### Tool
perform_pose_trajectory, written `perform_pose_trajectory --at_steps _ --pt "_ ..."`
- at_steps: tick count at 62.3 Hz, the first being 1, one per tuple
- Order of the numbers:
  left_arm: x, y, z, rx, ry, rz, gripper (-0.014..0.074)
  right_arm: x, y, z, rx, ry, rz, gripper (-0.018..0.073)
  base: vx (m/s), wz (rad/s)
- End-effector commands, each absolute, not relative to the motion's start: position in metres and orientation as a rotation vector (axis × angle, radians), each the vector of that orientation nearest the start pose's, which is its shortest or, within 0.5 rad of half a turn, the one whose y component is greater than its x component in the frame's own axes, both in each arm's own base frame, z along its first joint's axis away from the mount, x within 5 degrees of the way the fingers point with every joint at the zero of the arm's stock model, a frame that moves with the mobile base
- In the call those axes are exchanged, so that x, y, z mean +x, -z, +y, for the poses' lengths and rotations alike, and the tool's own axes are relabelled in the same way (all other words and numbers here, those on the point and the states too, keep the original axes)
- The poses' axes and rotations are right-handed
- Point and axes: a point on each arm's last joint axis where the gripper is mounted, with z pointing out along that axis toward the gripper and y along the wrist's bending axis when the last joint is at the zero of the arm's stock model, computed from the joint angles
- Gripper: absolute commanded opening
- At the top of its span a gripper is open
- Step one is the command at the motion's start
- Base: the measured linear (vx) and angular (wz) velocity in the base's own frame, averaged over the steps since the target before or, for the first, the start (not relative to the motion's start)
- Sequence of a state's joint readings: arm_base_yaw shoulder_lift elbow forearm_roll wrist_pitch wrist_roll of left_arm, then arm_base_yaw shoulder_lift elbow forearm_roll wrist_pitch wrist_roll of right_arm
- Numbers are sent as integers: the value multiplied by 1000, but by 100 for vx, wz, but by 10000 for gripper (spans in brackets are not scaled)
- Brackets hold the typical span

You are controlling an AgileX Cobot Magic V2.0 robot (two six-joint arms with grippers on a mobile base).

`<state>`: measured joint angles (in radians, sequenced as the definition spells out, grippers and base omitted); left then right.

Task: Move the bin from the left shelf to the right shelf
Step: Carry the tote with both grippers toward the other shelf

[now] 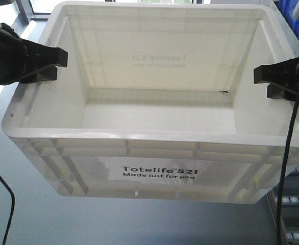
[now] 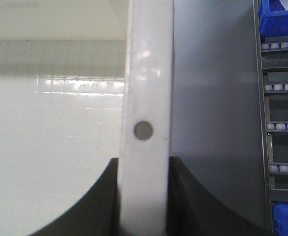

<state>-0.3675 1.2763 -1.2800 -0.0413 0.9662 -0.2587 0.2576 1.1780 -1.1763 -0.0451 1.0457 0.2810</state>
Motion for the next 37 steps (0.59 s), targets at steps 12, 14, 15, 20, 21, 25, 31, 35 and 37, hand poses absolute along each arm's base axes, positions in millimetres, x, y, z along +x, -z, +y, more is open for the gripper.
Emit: perform_pose_trajectory --at_steps 12,14,15,20,21,25,31,35,37 --pt "238 -407 -91 136 325 2295 -6 221 -394 49 -10 -135 2348 -1 30 11" --pt "238 -407 -91 136 325 2295 -6 221 -394 49 -10 -135 2348 -1 31 9" --pt "238 -407 -91 136 325 2295 -6 221 -394 49 -10 -135 2348 -1 31 9" --pt "238 -407 -91 136 325 2295 -6 221 -394 49 -10 -135 2348 -1 30 8" --pt "238 -407 -91 136 325 2295 -6 221 -394 49 -10 -135 2348 -1 30 7" --pt "238 -407 -91 136 325 2295 -6 221 -394 49 -10 -135 2348 -1 30 6" --pt "238 -407 -91 136 325 2295 -6 221 -394 49 -10 -135 2348 -1 30 5" --pt "238 -407 -91 136 325 2295 -6 221 -394 49 -10 -135 2348 -1 30 4" --pt "238 -407 -91 136 325 2295 -6 221 -394 49 -10 -135 2348 -1 29 3"
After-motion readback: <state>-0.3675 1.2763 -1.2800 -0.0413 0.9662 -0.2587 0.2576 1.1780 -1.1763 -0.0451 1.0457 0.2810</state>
